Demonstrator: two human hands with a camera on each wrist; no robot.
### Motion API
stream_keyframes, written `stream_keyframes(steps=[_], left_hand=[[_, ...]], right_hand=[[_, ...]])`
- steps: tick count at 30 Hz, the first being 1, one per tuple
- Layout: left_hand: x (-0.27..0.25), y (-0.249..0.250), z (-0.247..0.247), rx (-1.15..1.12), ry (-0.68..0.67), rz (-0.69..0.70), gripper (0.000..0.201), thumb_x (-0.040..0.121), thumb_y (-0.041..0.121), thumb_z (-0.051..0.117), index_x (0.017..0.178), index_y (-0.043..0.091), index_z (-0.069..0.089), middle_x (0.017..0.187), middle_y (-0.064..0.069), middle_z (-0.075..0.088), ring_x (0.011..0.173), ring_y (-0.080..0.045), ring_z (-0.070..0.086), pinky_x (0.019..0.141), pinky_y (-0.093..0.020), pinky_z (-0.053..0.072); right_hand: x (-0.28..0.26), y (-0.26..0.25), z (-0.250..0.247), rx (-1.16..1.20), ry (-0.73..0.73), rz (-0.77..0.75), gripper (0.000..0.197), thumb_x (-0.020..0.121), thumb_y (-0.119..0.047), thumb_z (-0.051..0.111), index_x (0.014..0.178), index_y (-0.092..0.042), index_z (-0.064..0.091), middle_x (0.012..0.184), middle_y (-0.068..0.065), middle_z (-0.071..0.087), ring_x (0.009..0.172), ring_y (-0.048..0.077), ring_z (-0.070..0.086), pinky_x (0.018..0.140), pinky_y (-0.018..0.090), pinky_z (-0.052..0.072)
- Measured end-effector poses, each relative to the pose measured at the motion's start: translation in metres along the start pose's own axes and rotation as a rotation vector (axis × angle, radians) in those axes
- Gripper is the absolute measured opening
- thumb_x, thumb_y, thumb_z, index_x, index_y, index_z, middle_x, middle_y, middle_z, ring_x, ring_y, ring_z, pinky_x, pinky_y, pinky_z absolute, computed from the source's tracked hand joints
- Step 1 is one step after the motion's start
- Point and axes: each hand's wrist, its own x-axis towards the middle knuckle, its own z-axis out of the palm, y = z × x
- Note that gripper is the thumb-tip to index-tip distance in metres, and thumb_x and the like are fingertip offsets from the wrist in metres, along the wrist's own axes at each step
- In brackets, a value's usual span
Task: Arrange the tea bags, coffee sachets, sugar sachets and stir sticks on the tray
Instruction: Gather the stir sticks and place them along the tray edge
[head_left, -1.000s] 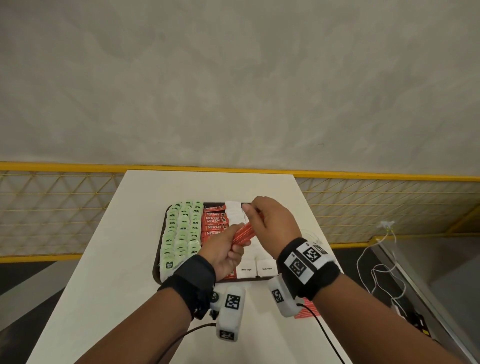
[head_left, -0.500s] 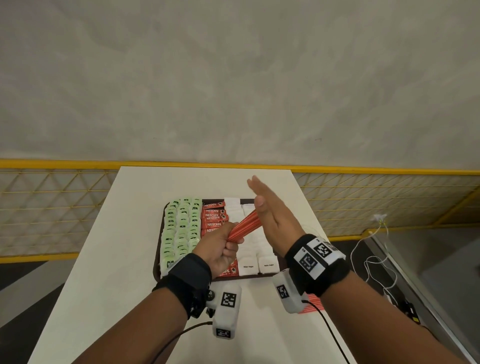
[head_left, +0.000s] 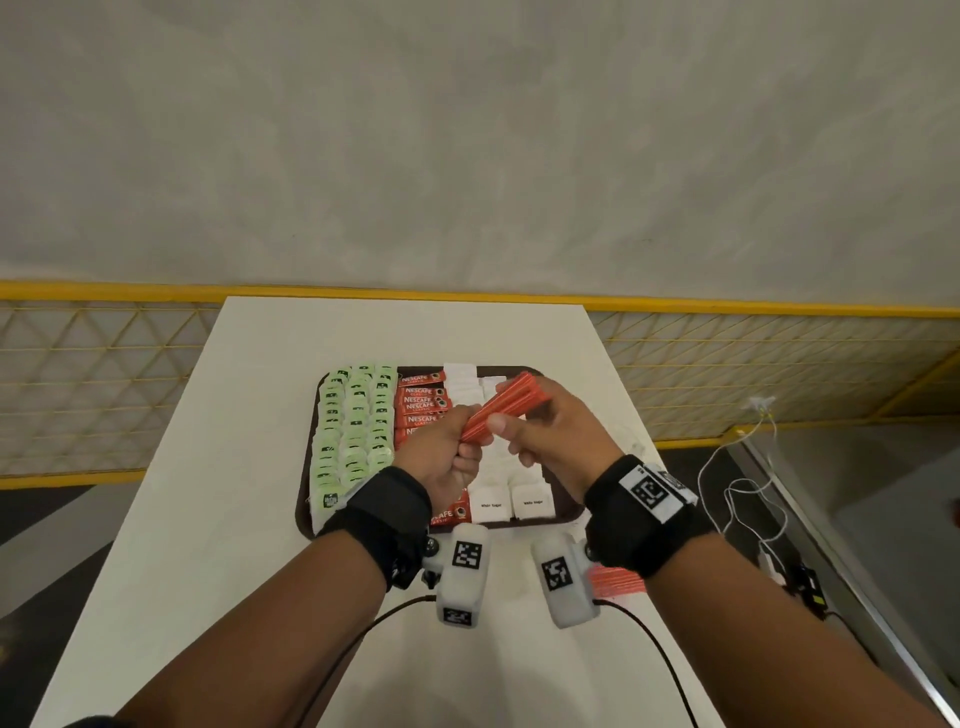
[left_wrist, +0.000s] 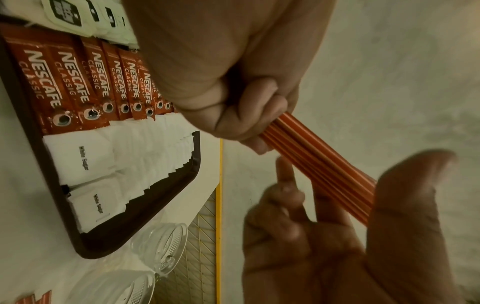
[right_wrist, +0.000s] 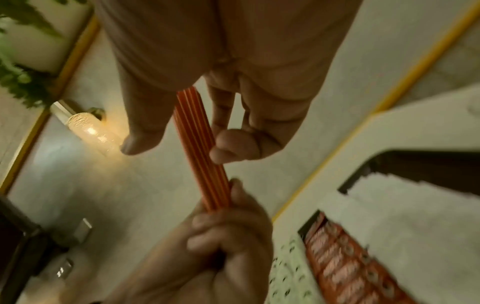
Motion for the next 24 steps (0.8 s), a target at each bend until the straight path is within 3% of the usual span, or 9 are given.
stream_keyframes(steps=[2, 5, 7, 9, 11, 15, 17, 19, 24], left_hand=[[0.002, -0.006, 0.01, 0.022, -0.043, 0.028, 0.018, 0.101, 0.023, 0.049, 0.107, 0.01, 0.061, 0.064, 0.0, 0.044, 0.043, -0.002, 0.032, 0.035, -0.012, 0.026], [0.011, -0.017, 0.021, 0.07, -0.076, 0.042, 0.027, 0.1, 0.028, 0.05, 0.115, 0.012, 0.066, 0.066, 0.0, 0.046, 0.048, -0.004, 0.032, 0.038, -0.012, 0.027], [0.018, -0.024, 0.027, 0.097, -0.044, 0.01, 0.032, 0.1, 0.031, 0.051, 0.116, 0.005, 0.061, 0.065, -0.001, 0.049, 0.049, -0.005, 0.035, 0.038, -0.013, 0.03], [0.023, -0.031, 0.034, 0.133, -0.011, -0.033, 0.03, 0.101, 0.032, 0.049, 0.106, 0.003, 0.057, 0.068, -0.004, 0.054, 0.049, -0.006, 0.041, 0.039, -0.015, 0.035], [0.029, -0.039, 0.038, 0.219, 0.031, -0.053, 0.035, 0.103, 0.036, 0.044, 0.101, 0.004, 0.059, 0.075, -0.009, 0.063, 0.055, -0.01, 0.05, 0.046, -0.019, 0.043], [0.042, -0.05, 0.023, 0.746, 0.124, 0.038, 0.044, 0.104, 0.042, 0.036, 0.111, 0.008, 0.063, 0.106, -0.01, 0.067, 0.084, -0.02, 0.061, 0.072, -0.031, 0.052], [0.045, -0.056, 0.007, 1.098, 0.139, 0.169, 0.037, 0.103, 0.038, 0.041, 0.11, 0.009, 0.064, 0.107, -0.009, 0.066, 0.086, -0.019, 0.06, 0.075, -0.031, 0.049], [0.044, -0.062, -0.008, 1.428, 0.087, 0.262, 0.027, 0.1, 0.033, 0.051, 0.107, 0.012, 0.067, 0.105, -0.003, 0.067, 0.087, -0.017, 0.061, 0.075, -0.027, 0.046], [0.046, -0.082, -0.032, 1.855, -0.049, 0.234, 0.026, 0.093, 0.027, 0.062, 0.117, 0.018, 0.066, 0.115, -0.002, 0.061, 0.102, -0.018, 0.058, 0.085, -0.024, 0.041]], right_hand=[[0.003, 0.01, 0.003, 0.179, -0.02, 0.025, 0.032, 0.078, -0.014, 0.08, 0.106, -0.013, 0.065, 0.086, 0.007, 0.066, 0.059, 0.016, 0.054, 0.052, 0.028, 0.042], [0.009, 0.021, -0.001, 0.163, 0.098, -0.008, 0.01, 0.085, -0.016, 0.074, 0.09, -0.009, 0.067, 0.058, 0.007, 0.057, 0.047, 0.015, 0.046, 0.046, 0.025, 0.037], [0.013, 0.026, -0.01, 0.099, 0.137, -0.015, 0.011, 0.089, -0.018, 0.07, 0.083, -0.01, 0.065, 0.052, 0.011, 0.052, 0.043, 0.016, 0.044, 0.043, 0.022, 0.036], [0.017, 0.029, -0.022, 0.016, 0.121, -0.008, 0.015, 0.091, -0.018, 0.067, 0.084, -0.005, 0.062, 0.052, 0.012, 0.053, 0.041, 0.016, 0.045, 0.041, 0.021, 0.037], [0.025, 0.035, -0.036, -0.071, 0.107, 0.015, 0.019, 0.091, -0.018, 0.065, 0.086, 0.0, 0.062, 0.051, 0.008, 0.054, 0.041, 0.016, 0.048, 0.042, 0.022, 0.039], [0.052, 0.065, -0.065, -0.371, 0.144, 0.129, 0.02, 0.088, -0.027, 0.065, 0.082, -0.008, 0.066, 0.06, 0.003, 0.062, 0.053, 0.018, 0.059, 0.055, 0.032, 0.051], [0.062, 0.082, -0.072, -0.586, 0.141, 0.2, 0.019, 0.087, -0.026, 0.064, 0.081, -0.008, 0.066, 0.072, 0.008, 0.066, 0.067, 0.025, 0.064, 0.067, 0.035, 0.054], [0.065, 0.097, -0.072, -0.8, 0.085, 0.263, 0.018, 0.088, -0.023, 0.061, 0.085, -0.006, 0.065, 0.076, 0.008, 0.062, 0.073, 0.027, 0.061, 0.067, 0.03, 0.048], [0.069, 0.12, -0.069, -0.953, 0.017, 0.325, 0.023, 0.089, -0.024, 0.062, 0.099, -0.003, 0.062, 0.091, 0.01, 0.062, 0.09, 0.027, 0.062, 0.072, 0.03, 0.045]])
